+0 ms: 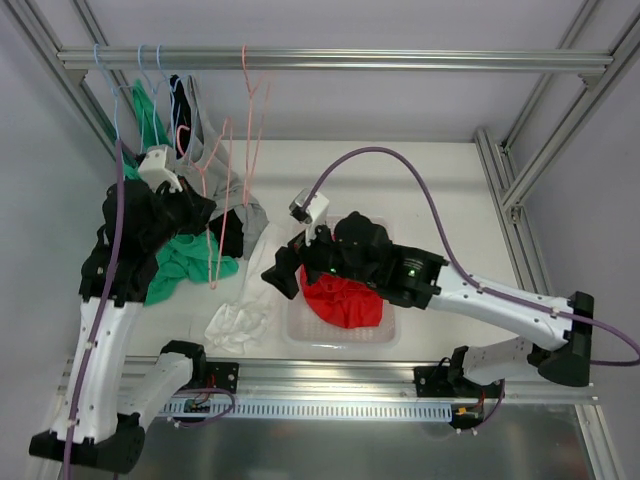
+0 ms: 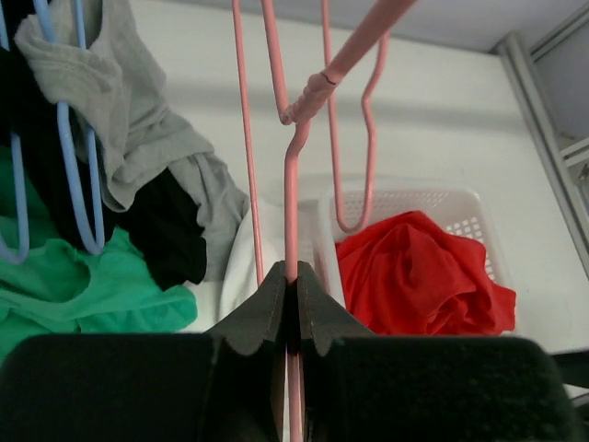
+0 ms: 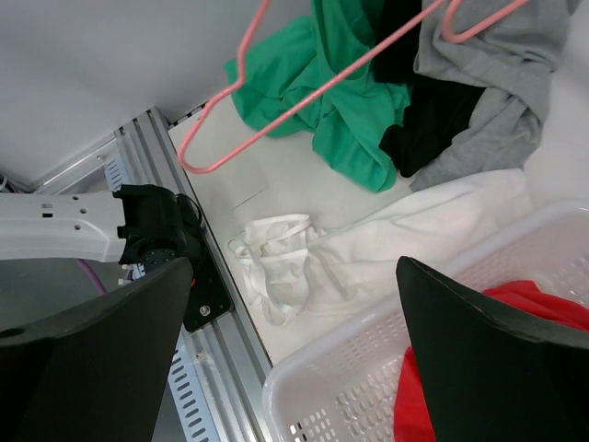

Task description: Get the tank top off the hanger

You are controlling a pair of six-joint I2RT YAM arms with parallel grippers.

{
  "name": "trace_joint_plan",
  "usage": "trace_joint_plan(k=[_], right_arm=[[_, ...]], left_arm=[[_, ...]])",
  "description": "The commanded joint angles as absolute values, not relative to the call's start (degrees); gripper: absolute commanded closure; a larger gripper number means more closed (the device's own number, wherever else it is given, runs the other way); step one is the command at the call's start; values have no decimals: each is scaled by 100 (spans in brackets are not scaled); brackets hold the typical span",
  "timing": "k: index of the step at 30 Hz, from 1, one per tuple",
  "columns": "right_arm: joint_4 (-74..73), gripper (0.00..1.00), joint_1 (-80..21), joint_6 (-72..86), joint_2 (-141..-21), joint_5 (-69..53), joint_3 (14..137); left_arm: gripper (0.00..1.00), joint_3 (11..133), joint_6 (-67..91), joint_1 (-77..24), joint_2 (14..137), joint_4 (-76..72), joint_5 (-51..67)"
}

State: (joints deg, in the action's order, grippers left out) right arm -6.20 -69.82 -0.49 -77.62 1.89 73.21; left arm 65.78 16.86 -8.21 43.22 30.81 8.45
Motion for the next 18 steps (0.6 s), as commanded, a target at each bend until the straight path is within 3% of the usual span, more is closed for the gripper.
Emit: trace_joint_plan(k=[1, 12, 18], right_arm=[[-1019, 1, -6952, -255, -7226, 536, 7313], [-1204, 0, -6908, -352, -6381, 686, 6725], [-1222, 0, -6803, -334, -6153, 589, 6478]], left_arm=[[100, 7504, 1477, -817, 5076, 3515, 835], [100, 11519, 1047, -905, 8346, 4236, 1107], [100, 12550, 721, -1169, 9411, 4543, 1205]])
